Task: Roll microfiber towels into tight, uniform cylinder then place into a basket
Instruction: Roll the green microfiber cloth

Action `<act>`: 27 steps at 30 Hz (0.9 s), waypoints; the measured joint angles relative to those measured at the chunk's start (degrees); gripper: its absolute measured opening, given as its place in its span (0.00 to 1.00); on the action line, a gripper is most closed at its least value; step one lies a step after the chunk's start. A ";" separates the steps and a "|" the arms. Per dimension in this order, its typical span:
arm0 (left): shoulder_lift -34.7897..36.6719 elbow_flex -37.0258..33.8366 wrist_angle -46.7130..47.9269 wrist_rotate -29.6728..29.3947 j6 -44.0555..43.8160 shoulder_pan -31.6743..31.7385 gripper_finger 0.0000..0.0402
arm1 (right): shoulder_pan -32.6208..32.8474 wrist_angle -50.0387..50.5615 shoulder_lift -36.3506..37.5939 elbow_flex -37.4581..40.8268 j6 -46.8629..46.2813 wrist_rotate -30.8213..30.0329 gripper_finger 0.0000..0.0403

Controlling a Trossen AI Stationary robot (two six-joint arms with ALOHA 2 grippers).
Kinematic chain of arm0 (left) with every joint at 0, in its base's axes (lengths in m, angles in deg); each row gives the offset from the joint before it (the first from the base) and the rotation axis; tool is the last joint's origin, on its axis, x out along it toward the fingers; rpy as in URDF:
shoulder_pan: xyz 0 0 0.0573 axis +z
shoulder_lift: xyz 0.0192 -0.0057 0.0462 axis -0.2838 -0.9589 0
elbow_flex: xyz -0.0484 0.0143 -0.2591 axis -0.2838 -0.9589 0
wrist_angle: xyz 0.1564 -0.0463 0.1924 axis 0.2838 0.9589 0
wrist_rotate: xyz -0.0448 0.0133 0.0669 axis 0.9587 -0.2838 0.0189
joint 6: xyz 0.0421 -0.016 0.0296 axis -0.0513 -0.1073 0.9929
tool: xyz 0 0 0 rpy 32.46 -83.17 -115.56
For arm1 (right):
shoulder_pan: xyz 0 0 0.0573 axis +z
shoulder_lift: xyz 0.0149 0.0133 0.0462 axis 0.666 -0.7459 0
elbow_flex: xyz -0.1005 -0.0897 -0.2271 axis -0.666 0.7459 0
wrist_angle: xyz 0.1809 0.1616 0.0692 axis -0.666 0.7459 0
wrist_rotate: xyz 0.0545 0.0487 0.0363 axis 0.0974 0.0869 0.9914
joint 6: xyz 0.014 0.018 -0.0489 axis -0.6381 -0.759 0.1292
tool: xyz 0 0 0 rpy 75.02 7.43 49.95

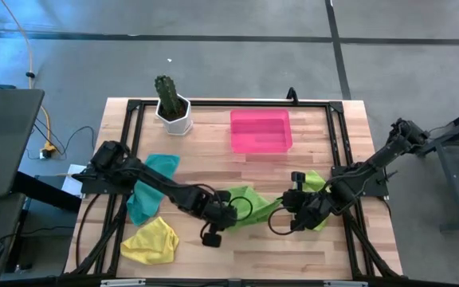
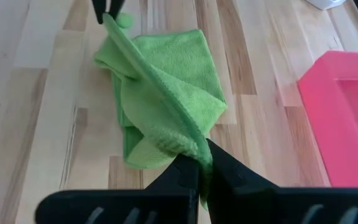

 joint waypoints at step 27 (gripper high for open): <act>-1.19 0.74 4.26 -9.53 -7.22 0.08 0.00 | -0.15 -1.47 0.02 0.00 2.80 -6.21 0.00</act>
